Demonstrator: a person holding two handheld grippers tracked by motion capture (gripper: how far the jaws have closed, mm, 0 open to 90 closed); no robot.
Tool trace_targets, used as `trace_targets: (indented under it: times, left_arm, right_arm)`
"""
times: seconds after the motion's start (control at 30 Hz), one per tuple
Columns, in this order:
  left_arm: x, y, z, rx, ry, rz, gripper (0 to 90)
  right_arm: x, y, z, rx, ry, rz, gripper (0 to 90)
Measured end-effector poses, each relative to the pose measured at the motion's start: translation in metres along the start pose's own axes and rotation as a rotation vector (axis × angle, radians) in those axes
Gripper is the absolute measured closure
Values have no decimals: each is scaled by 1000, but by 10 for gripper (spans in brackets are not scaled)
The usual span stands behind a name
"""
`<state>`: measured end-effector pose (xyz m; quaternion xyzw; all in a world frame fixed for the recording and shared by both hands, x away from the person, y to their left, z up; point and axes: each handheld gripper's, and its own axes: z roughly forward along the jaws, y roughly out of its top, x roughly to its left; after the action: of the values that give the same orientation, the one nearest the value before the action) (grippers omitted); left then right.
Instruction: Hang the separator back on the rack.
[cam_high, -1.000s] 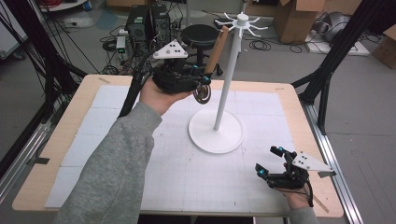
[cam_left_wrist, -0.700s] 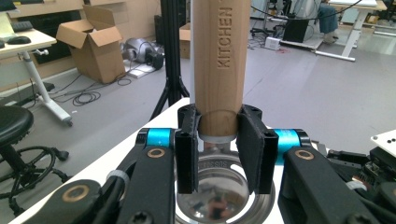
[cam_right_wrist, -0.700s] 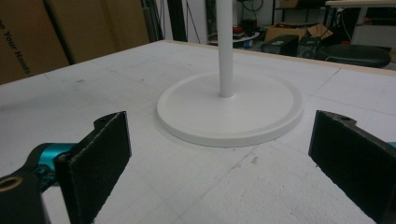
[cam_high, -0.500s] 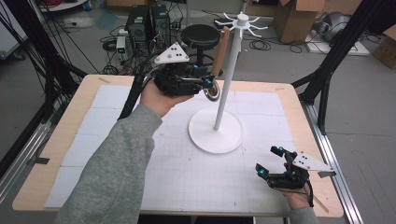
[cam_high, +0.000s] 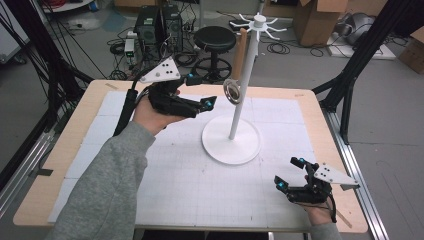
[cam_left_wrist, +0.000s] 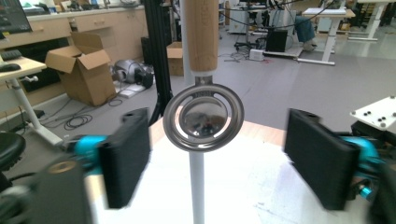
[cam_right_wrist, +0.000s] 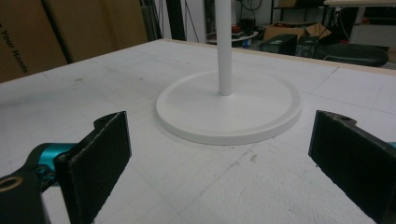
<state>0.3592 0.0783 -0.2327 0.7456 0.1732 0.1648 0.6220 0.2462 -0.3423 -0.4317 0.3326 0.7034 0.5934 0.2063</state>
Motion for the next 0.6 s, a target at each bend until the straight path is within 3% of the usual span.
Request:
trace_targets:
  times: [0.1,0.37,0.47,0.6]
  left_arm:
    - [-2,-4,-2,4,3,12,188]
    - [-6,-26,-3,33,-71,-18,107]
    - [-7,-35,-3,69,-75,-30,62]
    - [-9,-45,-5,72,-87,-28,58]
  right_arm:
    - [0,0,0,3,1,1,48]
    - [0,0,2,3,5,6,48]
    - [1,1,6,7,13,3,48]
    - [1,1,9,6,18,-2,48]
